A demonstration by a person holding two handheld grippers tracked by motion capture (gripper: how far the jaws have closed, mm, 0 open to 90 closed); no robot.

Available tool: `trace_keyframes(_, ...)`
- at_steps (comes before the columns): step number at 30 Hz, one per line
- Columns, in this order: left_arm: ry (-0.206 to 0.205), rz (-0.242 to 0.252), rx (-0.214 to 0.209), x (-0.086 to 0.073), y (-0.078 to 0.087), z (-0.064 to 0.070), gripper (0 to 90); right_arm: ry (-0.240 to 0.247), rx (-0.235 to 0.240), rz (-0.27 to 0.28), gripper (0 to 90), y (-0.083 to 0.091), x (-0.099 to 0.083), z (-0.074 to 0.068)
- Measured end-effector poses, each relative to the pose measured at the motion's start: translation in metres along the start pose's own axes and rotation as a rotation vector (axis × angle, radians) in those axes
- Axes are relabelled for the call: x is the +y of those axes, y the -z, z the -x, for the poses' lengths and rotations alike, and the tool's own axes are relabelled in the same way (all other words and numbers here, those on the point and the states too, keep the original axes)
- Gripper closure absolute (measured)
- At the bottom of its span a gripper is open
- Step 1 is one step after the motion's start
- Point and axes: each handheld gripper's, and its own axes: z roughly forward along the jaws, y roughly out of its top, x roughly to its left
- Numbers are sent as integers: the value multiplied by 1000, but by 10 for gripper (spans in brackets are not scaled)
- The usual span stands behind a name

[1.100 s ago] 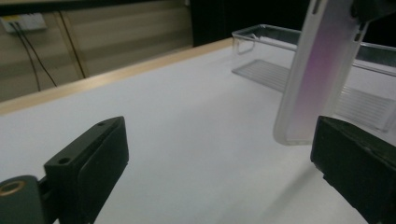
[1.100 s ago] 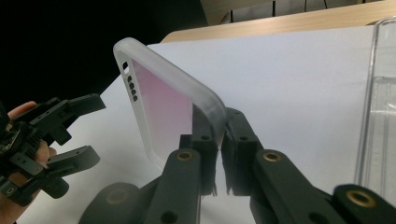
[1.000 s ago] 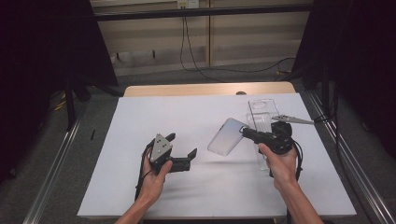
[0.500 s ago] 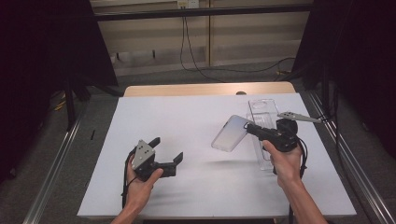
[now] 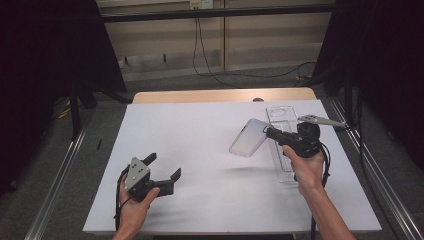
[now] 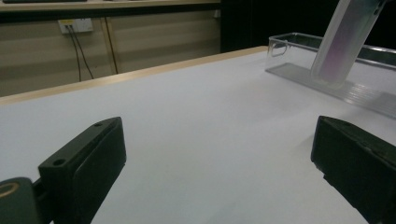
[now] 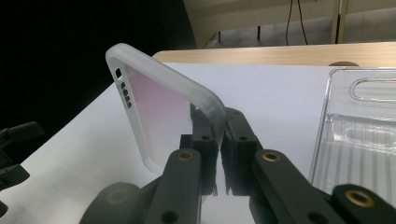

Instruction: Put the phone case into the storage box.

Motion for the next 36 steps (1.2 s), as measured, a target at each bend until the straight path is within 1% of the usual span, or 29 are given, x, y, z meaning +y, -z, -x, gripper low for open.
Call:
trace_keyframes(5, 1, -15, 11, -6, 9, -4, 33, 0, -12, -2, 848, 0, 2, 3)
trace_keyframes(6, 3, -10, 14, -6, 10, -5, 33, 0, -16, -3, 848, -1, 2, 4)
trace_keyframes(10, -1, -18, 34, -11, 19, -10, 33, 9, -22, -4, 848, -1, 5, 5)
trace_keyframes(11, 2, -14, 40, -12, 21, -12, 34, 10, -25, -4, 848, -1, 7, 5)
trace_keyframes(13, 21, -9, 51, -13, 23, -14, 34, 15, -26, -1, 848, -1, 9, 5)
trace_keyframes(14, 30, 15, 77, -13, 25, -17, 41, 16, -27, 1, 848, -2, 11, 6)
trace_keyframes(16, 34, 24, 84, -13, 24, -17, 41, 16, -30, 1, 848, -2, 12, 7)
trace_keyframes(18, 36, 24, 82, -13, 23, -18, 41, 17, -32, 1, 848, -2, 13, 7)
trace_keyframes(19, 44, 24, 78, -14, 23, -18, 41, 20, -36, 6, 848, -2, 14, 8)
trace_keyframes(22, 38, 18, 84, -14, 25, -17, 40, 17, -38, 26, 848, 2, 19, 11)
trace_keyframes(25, 55, 14, 86, -14, 26, -17, 38, 12, -41, 39, 848, 1, 23, 14)
trace_keyframes(27, 84, -5, 63, -13, 26, -16, 37, 19, -47, 36, 848, 0, 25, 17)
trace_keyframes(28, 88, -5, 55, -13, 25, -14, 37, 19, -47, 36, 848, 0, 25, 17)
trace_keyframes(29, 57, -9, 52, -13, 25, -13, 36, 17, -48, 38, 848, -1, 26, 18)
trace_keyframes(30, 36, -13, 58, -13, 24, -12, 36, 17, -51, 43, 848, -2, 27, 19)
trace_keyframes(31, 36, -10, 58, -13, 24, -12, 36, 16, -51, 46, 848, -2, 29, 20)
trace_keyframes(32, 44, -6, 57, -13, 24, -13, 36, 17, -51, 50, 848, -2, 30, 21)
trace_keyframes(34, 64, 6, 75, -14, 24, -16, 48, 21, -55, 56, 848, -2, 33, 21)
trace_keyframes(36, 72, -2, 94, -16, 25, -19, 47, 27, -60, 62, 848, 0, 37, 22)
